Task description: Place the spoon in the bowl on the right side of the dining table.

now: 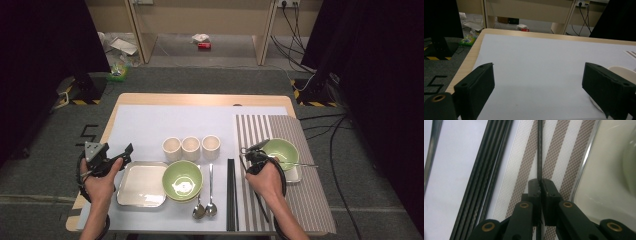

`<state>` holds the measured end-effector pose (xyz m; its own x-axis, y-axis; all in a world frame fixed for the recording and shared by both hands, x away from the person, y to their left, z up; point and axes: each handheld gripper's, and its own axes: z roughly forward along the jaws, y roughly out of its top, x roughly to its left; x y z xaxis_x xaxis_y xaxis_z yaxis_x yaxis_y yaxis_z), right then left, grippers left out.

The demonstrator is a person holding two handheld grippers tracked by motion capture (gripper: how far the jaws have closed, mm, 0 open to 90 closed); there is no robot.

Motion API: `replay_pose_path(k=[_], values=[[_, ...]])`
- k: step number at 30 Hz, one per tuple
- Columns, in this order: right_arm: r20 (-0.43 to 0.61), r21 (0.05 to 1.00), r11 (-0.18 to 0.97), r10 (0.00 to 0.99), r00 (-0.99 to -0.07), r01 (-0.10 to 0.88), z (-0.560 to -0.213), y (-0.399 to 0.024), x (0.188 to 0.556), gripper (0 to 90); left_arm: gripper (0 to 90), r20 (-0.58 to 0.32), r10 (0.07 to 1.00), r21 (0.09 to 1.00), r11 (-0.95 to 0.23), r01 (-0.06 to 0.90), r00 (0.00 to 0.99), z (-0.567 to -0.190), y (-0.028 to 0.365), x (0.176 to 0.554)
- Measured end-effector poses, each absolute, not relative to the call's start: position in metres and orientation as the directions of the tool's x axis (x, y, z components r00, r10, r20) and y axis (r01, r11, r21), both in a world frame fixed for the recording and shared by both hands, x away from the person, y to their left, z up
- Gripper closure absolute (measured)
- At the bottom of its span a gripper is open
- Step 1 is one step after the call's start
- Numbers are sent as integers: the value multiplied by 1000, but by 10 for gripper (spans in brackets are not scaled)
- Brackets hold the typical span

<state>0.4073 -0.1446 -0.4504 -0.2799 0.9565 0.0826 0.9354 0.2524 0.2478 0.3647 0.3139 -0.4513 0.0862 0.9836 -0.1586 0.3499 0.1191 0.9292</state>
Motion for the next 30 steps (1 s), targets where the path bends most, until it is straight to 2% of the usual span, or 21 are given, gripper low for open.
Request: replay_pose_path(k=[4,16,30], values=[[102,295,192,968,-231,936,-445,-146,420,865,99,-158,983,929,118,351,88,-452,313,365],[101,295,107,985,-142,950,-447,-139,449,864,100,-161,983,929,121,351,88,-452,314,365],[69,301,152,981,-181,941,-446,-134,447,821,100,-158,983,929,118,351,88,-452,314,365]])
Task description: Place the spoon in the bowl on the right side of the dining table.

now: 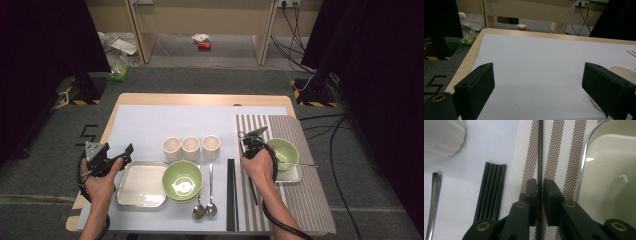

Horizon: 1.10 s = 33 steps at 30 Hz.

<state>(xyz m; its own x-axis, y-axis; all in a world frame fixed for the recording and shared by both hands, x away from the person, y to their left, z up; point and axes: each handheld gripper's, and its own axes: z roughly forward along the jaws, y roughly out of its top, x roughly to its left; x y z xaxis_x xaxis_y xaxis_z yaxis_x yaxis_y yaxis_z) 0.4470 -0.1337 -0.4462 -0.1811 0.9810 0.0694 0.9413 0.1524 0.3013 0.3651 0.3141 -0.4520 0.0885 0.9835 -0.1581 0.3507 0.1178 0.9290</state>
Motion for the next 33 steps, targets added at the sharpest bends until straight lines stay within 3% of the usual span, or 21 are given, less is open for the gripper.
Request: replay_pose_path(k=[21,33], values=[[112,169,234,960,-255,957,-438,-156,384,804,101,-156,983,931,116,347,91,-450,313,364],[102,126,246,960,-259,961,-443,-151,373,805,101,-158,983,932,119,343,89,-449,315,363]])
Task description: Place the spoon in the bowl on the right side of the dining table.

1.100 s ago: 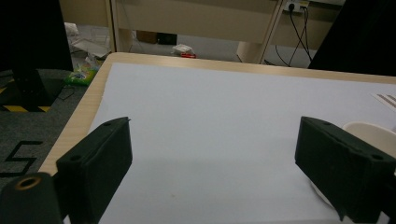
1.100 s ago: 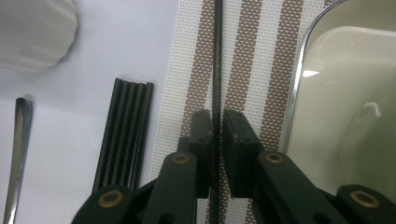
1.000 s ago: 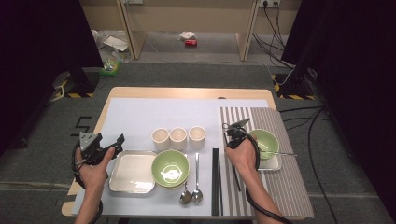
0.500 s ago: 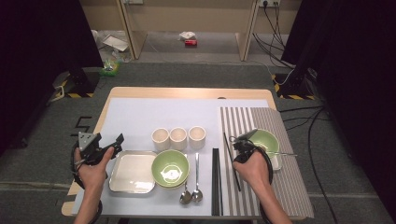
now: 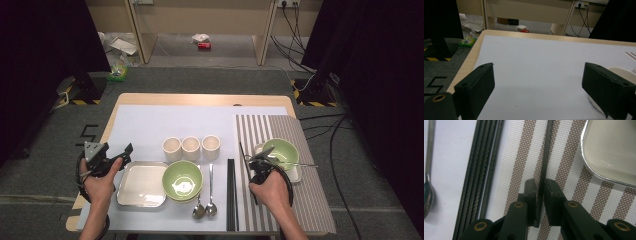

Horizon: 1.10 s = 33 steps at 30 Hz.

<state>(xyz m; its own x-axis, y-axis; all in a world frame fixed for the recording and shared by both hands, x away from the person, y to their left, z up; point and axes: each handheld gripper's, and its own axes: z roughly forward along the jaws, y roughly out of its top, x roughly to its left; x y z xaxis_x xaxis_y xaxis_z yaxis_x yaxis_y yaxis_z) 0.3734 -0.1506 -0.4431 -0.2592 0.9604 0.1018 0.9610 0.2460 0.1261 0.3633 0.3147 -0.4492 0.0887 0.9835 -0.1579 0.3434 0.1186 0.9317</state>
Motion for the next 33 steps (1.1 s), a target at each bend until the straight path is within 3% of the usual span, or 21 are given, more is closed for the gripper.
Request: replay_pose_path(k=[15,25,33], values=[[62,86,229,970,-234,970,-449,-146,371,795,101,-160,983,932,121,343,87,-450,315,363],[26,61,241,970,-243,969,-450,-143,373,857,102,-157,984,932,118,342,87,-449,314,363],[67,49,248,966,-251,967,-450,-148,376,862,103,-155,984,932,116,344,90,-449,314,364]])
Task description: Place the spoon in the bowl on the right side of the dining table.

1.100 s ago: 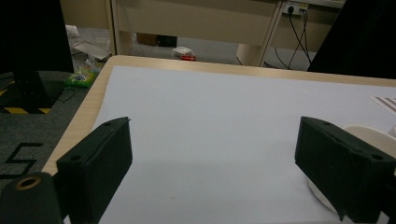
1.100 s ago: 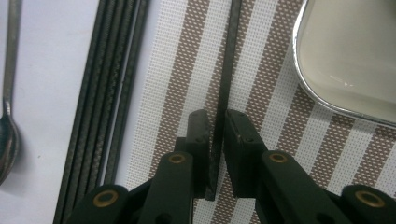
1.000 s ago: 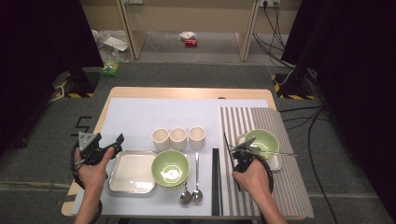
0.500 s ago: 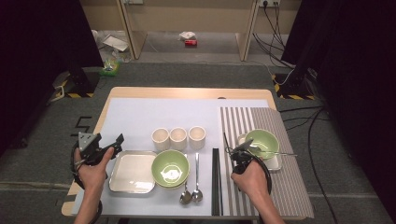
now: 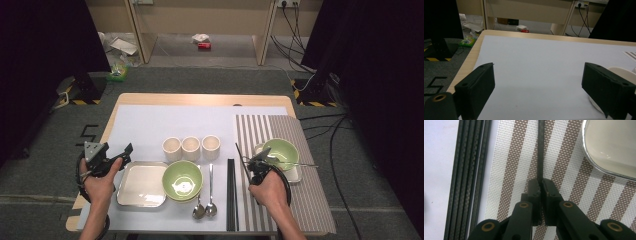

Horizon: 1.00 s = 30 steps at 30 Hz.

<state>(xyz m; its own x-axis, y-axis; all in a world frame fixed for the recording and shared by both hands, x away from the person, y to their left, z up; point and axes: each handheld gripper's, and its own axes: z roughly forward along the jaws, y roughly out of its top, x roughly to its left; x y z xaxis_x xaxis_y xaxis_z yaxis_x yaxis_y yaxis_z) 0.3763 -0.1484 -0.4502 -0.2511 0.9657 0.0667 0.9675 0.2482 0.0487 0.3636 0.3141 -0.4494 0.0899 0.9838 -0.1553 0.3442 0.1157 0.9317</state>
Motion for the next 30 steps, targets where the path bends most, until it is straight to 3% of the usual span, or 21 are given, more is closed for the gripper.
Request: replay_pose_path(k=[30], values=[[147,187,356,911,-384,916,-427,-174,375,862,106,-152,984,931,113,346,88,-451,313,364]])
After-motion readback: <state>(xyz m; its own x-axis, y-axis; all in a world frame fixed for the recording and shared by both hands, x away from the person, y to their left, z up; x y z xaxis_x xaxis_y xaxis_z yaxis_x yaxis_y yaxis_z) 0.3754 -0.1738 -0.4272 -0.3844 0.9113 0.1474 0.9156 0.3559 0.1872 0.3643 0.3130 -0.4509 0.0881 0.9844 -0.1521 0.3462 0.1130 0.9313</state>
